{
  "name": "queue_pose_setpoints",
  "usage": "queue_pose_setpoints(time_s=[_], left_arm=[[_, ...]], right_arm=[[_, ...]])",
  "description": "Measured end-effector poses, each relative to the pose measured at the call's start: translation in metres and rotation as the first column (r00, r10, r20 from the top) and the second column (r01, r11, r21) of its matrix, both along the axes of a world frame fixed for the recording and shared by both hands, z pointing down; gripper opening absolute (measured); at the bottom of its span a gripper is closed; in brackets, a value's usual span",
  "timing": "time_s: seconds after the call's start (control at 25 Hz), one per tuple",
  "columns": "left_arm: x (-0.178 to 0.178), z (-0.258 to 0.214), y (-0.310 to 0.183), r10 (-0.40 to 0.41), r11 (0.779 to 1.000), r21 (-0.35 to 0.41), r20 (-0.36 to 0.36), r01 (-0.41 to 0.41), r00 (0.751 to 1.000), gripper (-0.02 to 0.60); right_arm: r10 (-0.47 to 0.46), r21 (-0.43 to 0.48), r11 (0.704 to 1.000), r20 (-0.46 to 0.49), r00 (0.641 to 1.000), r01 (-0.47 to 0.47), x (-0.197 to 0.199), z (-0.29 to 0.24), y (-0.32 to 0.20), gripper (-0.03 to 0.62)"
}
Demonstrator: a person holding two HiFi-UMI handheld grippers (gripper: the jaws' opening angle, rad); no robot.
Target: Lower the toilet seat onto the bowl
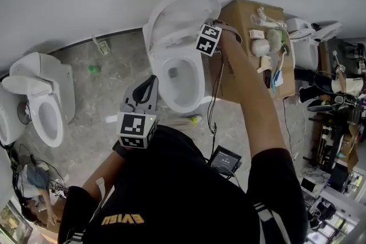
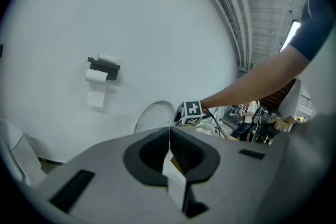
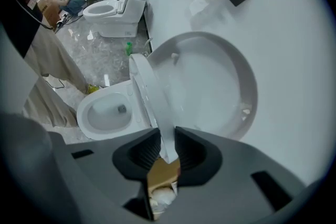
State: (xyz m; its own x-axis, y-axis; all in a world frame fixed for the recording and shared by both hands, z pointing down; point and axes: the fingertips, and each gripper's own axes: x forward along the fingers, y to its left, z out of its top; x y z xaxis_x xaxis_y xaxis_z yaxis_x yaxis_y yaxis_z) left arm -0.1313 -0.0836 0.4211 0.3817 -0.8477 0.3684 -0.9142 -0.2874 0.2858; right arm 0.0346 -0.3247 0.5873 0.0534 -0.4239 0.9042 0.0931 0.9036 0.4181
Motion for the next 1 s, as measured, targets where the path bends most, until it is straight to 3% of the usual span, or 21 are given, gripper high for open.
queue_pose_setpoints(time_s=[0.32,0.56,0.76,1.0], left_arm=[[0.026,0.021,0.010,0.075,0.996,-0.043,-0.019,-0.076,0.997,0.012],[0.054,0.042,0.017,0.196,0.972,-0.124,-0.036,-0.199,0.980,0.012],[0.058,0.049,0.017,0.198,0.963,-0.171,-0.064,-0.206,0.978,0.012],[0.065,0.049,0.017,0.218,0.961,-0.161,-0.067,-0.226,0.974,0.012]], right_arm=[[0.023,0.005,1.000,0.025,0.999,-0.024,0.010,0.001,0.024,0.086],[0.021,0.010,1.000,0.022,1.000,-0.021,0.020,0.006,0.044,0.087],[0.033,-0.019,0.999,0.008,0.999,-0.032,0.026,0.008,0.060,0.094],[0.043,-0.055,0.998,-0.003,0.999,-0.043,0.037,0.013,0.077,0.101]])
